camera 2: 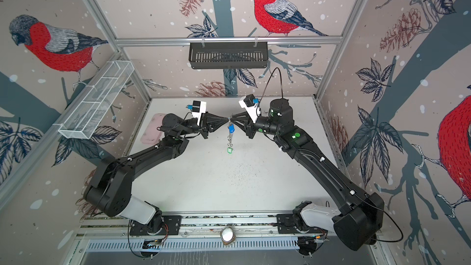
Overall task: Attach keys to a key ring
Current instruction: Insert the key into the keyring.
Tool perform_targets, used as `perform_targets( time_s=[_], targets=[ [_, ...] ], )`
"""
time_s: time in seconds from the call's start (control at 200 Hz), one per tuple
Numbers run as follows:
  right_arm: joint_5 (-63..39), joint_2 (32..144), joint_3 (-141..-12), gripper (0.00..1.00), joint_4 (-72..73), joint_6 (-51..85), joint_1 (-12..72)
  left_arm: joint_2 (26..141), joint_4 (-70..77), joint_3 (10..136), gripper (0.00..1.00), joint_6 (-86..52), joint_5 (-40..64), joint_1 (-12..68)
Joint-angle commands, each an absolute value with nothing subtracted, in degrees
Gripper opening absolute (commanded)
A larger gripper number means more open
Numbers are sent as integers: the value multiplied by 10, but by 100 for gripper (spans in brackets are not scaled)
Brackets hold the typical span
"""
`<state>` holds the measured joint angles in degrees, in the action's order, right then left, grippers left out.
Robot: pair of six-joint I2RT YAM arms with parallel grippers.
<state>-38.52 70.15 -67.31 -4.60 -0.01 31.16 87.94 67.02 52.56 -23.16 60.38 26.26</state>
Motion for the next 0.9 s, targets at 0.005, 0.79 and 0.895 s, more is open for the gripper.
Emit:
perform_targets(
  time_s=[0.005,0.79,0.895],
  targets=[
    [-384,703,-679,18,-46,-4,314,873,708,526,0,-238,616,262],
    [-381,714,-691,6,-60,-10,325,872,709,524,0,-242,620,262],
    [-375,711,-691,2,-57,-7,326,872,710,523,0,-242,620,262]
  ],
)
